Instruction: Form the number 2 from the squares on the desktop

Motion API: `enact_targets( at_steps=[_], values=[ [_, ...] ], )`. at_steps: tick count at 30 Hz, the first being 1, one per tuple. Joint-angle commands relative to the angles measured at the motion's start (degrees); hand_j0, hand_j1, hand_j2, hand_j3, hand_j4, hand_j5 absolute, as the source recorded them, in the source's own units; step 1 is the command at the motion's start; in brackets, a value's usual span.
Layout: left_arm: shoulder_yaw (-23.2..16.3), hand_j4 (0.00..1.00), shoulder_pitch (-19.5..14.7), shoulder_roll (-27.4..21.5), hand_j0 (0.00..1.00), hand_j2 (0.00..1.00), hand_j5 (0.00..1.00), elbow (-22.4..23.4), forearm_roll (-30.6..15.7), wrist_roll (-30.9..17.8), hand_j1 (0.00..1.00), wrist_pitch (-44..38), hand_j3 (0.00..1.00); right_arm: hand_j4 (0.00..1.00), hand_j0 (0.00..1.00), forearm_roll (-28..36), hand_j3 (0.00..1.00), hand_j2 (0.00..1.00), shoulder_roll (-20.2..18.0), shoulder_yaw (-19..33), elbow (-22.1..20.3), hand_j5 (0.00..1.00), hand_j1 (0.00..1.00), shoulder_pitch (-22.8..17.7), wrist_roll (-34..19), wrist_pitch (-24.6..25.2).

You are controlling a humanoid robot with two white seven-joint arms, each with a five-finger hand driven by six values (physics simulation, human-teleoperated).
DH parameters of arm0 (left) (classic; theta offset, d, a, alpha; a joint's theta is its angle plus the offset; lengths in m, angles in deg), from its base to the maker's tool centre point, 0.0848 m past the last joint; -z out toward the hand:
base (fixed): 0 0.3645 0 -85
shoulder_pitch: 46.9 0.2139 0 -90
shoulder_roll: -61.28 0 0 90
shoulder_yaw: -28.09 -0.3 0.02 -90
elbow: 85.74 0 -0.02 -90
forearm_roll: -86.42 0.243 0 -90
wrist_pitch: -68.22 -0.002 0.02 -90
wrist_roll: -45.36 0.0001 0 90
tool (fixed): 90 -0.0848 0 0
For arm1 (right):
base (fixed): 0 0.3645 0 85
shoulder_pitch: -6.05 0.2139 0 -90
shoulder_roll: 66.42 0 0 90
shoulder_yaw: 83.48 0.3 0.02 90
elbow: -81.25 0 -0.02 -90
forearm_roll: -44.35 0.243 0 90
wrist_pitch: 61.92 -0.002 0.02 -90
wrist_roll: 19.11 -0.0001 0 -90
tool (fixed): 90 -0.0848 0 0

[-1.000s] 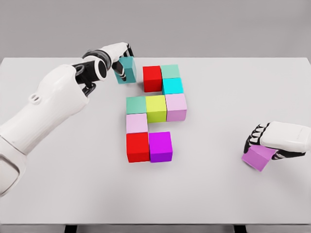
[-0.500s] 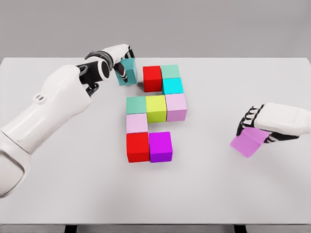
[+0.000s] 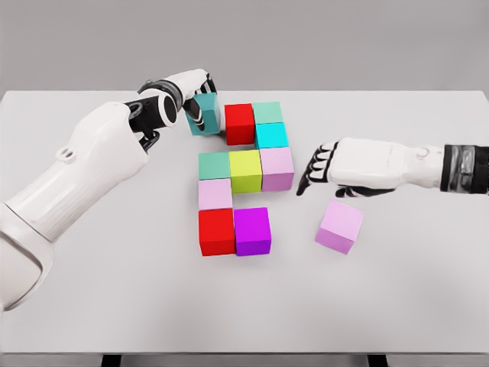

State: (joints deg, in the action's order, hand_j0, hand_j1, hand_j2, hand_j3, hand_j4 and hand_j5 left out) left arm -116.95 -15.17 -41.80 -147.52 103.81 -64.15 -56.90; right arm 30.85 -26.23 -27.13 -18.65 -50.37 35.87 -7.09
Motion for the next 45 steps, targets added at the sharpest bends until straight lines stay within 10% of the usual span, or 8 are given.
enact_targets(
  at_steps=[1,7,22,45],
  values=[
    [0.0,0.61,0.0,0.0,0.61,0.61,0.61,0.0,0.3,0.1,0.61,0.1,0.61,1.0,1.0,0.9,1.0,1.0,0.2,1.5,1.4,1.0,1.0,-0.1,0.0,0.2],
    [0.0,0.68,-0.1,0.0,0.68,0.68,0.68,0.0,0.3,0.0,0.68,0.1,0.68,1.0,1.0,4.7,1.0,1.0,-5.4,13.1,10.0,1.0,1.0,-5.6,0.0,0.2],
    [0.1,0.75,-0.1,0.5,0.75,0.75,0.75,0.0,0.2,0.0,0.75,0.1,0.75,1.0,1.0,-9.4,1.0,1.0,-11.5,13.1,5.1,1.0,1.0,-17.5,0.0,0.2],
    [0.0,0.87,0.2,0.8,0.87,0.87,0.87,-0.3,-0.2,0.0,0.87,0.1,0.87,1.0,1.0,-13.6,1.0,1.0,-11.9,10.7,-0.7,1.0,1.0,-19.7,0.0,0.2]
  ],
)
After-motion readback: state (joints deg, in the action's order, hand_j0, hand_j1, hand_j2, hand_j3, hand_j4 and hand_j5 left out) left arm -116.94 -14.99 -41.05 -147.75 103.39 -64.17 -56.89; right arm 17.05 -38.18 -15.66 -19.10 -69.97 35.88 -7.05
